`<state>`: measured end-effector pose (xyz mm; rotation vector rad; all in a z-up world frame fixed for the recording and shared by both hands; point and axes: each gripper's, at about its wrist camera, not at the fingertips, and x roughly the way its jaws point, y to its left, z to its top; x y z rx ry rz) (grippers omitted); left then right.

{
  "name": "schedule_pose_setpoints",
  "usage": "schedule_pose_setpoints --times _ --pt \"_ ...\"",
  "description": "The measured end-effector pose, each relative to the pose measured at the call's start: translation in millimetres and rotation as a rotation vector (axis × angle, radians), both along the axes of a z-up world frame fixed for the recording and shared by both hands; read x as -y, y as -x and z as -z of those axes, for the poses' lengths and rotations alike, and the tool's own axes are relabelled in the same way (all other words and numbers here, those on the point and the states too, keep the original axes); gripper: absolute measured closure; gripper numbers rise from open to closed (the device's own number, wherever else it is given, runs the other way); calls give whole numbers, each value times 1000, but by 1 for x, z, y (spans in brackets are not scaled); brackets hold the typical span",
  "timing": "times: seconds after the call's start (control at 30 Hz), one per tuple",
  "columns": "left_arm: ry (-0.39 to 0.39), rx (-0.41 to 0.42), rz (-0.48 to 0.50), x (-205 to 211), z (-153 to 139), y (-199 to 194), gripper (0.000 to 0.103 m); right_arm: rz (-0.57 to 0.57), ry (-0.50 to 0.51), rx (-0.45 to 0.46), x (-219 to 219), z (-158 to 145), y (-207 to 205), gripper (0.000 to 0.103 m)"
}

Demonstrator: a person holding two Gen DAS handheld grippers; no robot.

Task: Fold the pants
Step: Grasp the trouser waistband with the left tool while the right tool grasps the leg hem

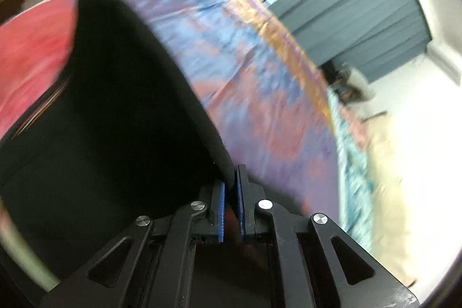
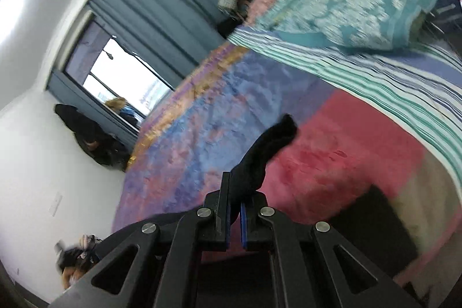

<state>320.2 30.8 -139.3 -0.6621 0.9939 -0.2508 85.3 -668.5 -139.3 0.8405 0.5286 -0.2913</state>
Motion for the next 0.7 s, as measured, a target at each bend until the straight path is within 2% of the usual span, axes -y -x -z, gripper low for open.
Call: schedule_pose_setpoints --times 0.13,0.23,0.37,0.43,0.57,0.7 --pt "-98 -183 4 -7 69 88 97 33 -85 -208 17 52 28 98" --pt "-73 -243 -31 -14 90 107 97 67 -138 -323 22 84 52 98" --pt "-98 -198 -21 -8 73 88 97 76 -147 -365 25 97 62 98" --pt "-86 -170 -21 -8 62 77 97 69 -130 -370 25 97 59 98" --pt "-79 -111 -9 -10 44 71 98 48 -99 -321 28 81 51 98" --pt "-109 -116 0 -16 51 72 98 45 -107 -317 26 79 57 98"
